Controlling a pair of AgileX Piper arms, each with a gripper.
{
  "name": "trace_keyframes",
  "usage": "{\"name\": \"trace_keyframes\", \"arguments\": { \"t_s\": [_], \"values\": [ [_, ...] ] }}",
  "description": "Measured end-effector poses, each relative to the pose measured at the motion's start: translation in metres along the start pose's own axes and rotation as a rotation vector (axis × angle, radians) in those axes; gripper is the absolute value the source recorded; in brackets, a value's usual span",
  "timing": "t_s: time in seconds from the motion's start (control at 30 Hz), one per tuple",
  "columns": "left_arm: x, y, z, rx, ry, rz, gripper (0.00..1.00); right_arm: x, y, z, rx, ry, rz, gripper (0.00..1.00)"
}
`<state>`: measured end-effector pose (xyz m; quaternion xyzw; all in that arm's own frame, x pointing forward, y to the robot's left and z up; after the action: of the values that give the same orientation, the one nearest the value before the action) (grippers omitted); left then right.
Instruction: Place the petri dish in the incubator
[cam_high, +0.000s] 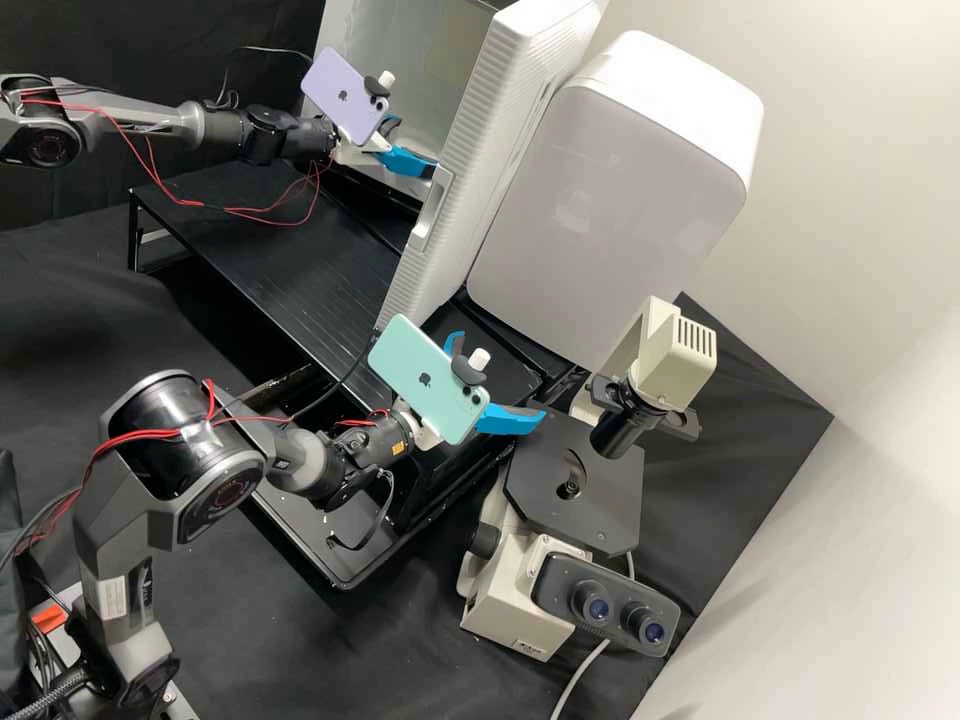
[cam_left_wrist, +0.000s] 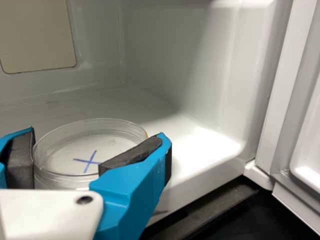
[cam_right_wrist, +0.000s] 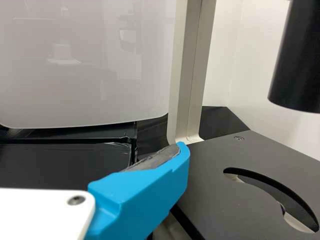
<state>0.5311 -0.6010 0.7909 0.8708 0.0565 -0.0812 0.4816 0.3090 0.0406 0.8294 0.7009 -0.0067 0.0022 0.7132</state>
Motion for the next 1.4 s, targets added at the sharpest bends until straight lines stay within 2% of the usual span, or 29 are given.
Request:
{"name": "trace_keyframes", "arguments": {
  "t_s": [0.23, 0.63, 0.67, 1.4],
  "values": [
    [0.005, 0.001, 0.000, -0.002, -0.002, 0.014, 0.00, 0.000, 0.000, 0.000, 0.000, 0.000, 0.000, 1.00],
    [0.009, 0.004, -0.018, -0.007, 0.031, 0.023, 0.00, 0.000, 0.000, 0.000, 0.000, 0.000, 0.000, 1.00],
    [0.009, 0.003, -0.018, -0.007, 0.031, 0.020, 1.00, 0.000, 0.000, 0.000, 0.000, 0.000, 0.000, 1.00],
    [0.009, -0.001, -0.020, -0.005, 0.031, 0.006, 1.00, 0.000, 0.000, 0.000, 0.000, 0.000, 0.000, 1.00]
  ]
}}
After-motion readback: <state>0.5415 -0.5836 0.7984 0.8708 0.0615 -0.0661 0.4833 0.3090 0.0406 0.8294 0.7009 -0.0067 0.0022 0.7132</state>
